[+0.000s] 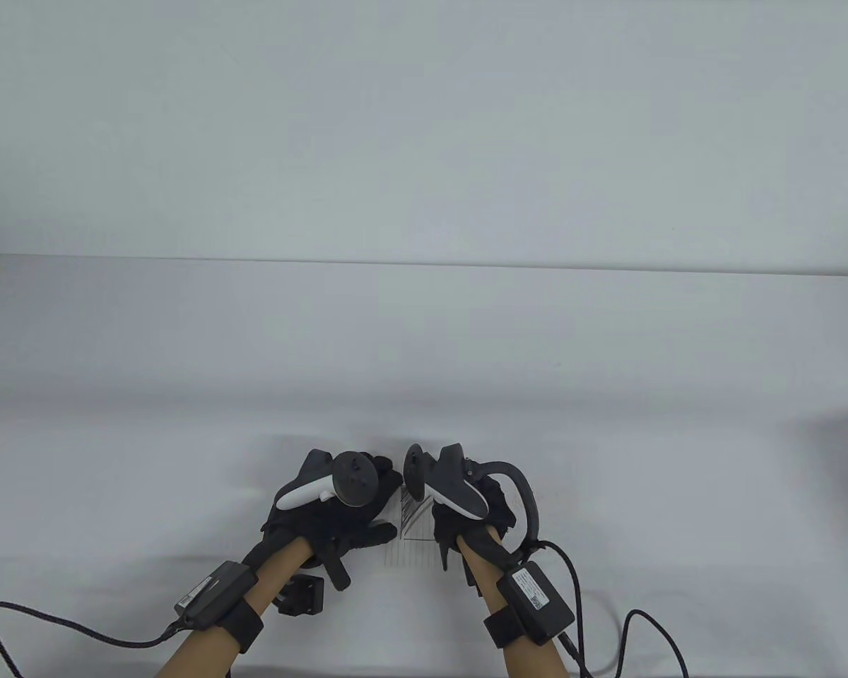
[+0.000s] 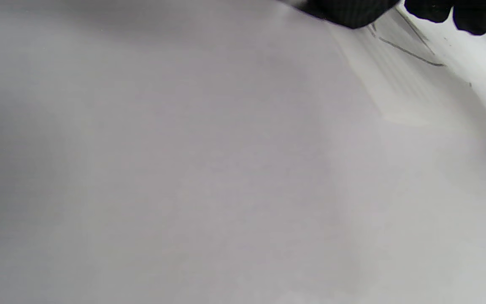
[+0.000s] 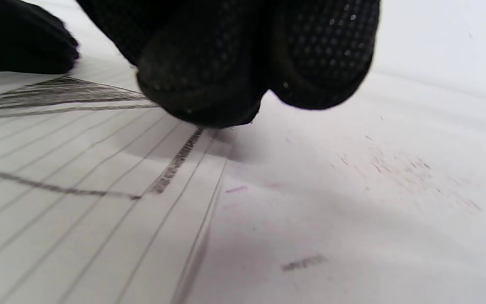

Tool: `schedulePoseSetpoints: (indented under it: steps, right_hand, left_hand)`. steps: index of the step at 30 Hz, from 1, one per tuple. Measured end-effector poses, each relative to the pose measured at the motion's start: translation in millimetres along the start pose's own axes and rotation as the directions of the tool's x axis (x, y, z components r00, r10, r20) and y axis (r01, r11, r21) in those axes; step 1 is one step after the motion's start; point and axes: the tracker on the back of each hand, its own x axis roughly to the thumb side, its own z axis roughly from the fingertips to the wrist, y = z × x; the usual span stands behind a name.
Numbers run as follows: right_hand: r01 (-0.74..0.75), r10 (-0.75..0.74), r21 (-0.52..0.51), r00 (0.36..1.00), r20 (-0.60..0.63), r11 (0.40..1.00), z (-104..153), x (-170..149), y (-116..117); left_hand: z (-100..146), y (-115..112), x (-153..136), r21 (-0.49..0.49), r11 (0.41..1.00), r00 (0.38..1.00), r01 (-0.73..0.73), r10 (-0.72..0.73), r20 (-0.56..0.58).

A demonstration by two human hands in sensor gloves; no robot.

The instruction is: Apply wax crayon on paper

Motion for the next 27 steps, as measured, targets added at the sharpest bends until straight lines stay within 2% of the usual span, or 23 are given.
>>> schedulePoseSetpoints:
  steps: [2,3,5,8,9,10,12,14,16,18,19,21,22,23,26,27]
  right_hand:
    - [0.033,-0.04,0.061,0.993,0.111,0.998,8.0,10.4,-1.5]
    - [0.061,-0.089,0.153,0.98,0.179,0.986,13.1,17.7,-2.9]
    - [0.082,-0.136,0.221,0.961,0.241,0.972,17.2,23.2,-2.6]
    - [0.077,-0.111,0.172,0.973,0.201,0.982,12.0,15.9,-0.8]
    - [0.079,-0.101,0.142,0.983,0.154,0.987,9.2,12.4,-0.4]
    - [0.017,-0.022,0.072,0.998,0.066,0.997,3.9,5.9,0.1]
    - [-0.044,0.044,0.021,0.999,-0.012,0.999,-1.6,0.5,1.0]
    - [-0.083,0.083,-0.011,0.997,-0.001,0.997,3.6,8.7,-0.2]
    - [-0.028,0.022,0.048,0.991,0.132,0.998,12.6,21.3,-2.7]
    - [0.072,-0.141,0.246,0.951,0.276,0.967,19.0,34.1,-3.1]
    - [0.083,-0.159,0.267,0.948,0.277,0.96,19.5,35.1,-2.8]
    - [0.065,-0.106,0.187,0.97,0.22,0.98,13.0,27.1,-2.3]
    - [0.07,-0.095,0.152,0.982,0.162,0.986,9.3,22.1,-1.7]
    - [-0.004,0.0,0.07,0.999,0.054,0.998,2.1,13.6,-1.2]
    - [-0.067,0.066,-0.006,0.997,-0.028,0.998,-3.5,8.4,0.8]
    - [-0.086,0.086,-0.014,0.996,-0.008,0.996,-1.1,11.1,0.2]
  left_hand:
    - [0.0,0.0,-0.1,-0.001,1.0,1.0,0.0,0.0,0.0]
    - [0.1,0.0,-0.1,0.0,1.0,1.0,0.0,0.0,0.0]
    - [0.2,-0.1,-0.2,0.002,1.0,1.0,0.001,-0.001,0.0]
    - [0.1,0.0,-0.3,0.002,1.0,1.0,-0.001,0.001,0.0]
    - [0.1,0.0,-0.3,0.002,1.0,1.0,-0.002,0.002,0.0]
    - [0.2,0.1,-0.3,0.002,1.0,1.0,0.0,0.0,0.0]
    - [0.0,0.0,-0.2,0.002,1.0,1.0,0.0,0.0,-0.001]
    - [0.1,0.0,-0.4,0.0,1.0,1.0,0.0,0.0,-0.001]
    - [0.2,0.0,-0.3,0.001,1.0,1.0,0.001,-0.001,-0.001]
    - [0.2,0.0,-0.4,0.002,1.0,1.0,0.002,-0.002,-0.002]
    - [0.3,0.0,-0.4,0.003,1.0,1.0,0.002,-0.002,-0.001]
    - [0.3,-0.1,-0.3,0.004,1.0,1.0,0.003,-0.003,-0.001]
    - [0.1,-0.1,-0.3,0.004,1.0,1.0,0.001,-0.001,-0.001]
    - [0.0,0.0,-0.2,0.003,1.0,1.0,0.003,-0.003,-0.001]
    - [-0.1,-0.2,-0.2,0.006,1.0,1.0,0.001,-0.001,0.001]
    - [-0.1,-0.3,-0.2,0.007,1.0,1.0,0.001,-0.001,0.001]
